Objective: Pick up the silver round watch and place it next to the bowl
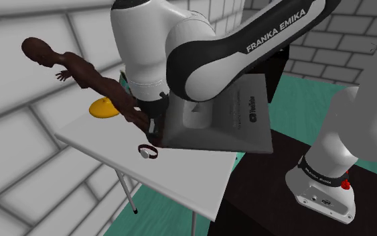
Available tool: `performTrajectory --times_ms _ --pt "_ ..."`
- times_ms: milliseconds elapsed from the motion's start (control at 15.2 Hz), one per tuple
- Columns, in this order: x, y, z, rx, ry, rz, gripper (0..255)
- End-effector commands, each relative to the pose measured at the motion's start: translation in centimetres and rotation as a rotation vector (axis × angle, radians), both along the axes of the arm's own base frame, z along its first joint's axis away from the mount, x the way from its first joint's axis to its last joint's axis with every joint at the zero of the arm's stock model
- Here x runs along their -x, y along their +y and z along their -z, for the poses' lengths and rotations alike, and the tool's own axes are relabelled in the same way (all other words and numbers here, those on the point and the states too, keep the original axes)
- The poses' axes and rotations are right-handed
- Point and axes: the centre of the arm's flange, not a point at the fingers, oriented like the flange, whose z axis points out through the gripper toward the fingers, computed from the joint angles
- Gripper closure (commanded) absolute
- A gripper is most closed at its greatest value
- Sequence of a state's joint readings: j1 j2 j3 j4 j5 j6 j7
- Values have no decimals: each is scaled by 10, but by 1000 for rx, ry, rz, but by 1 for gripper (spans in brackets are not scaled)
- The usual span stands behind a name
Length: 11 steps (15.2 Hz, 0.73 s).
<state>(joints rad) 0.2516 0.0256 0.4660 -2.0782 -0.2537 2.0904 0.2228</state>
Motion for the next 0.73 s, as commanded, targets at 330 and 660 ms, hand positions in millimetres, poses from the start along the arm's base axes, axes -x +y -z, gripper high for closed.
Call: performTrajectory --times_ms 330,660 --pt "0 0 -37 -1 0 -2 255" --pt "-19 -35 -46 -1 0 -2 255"
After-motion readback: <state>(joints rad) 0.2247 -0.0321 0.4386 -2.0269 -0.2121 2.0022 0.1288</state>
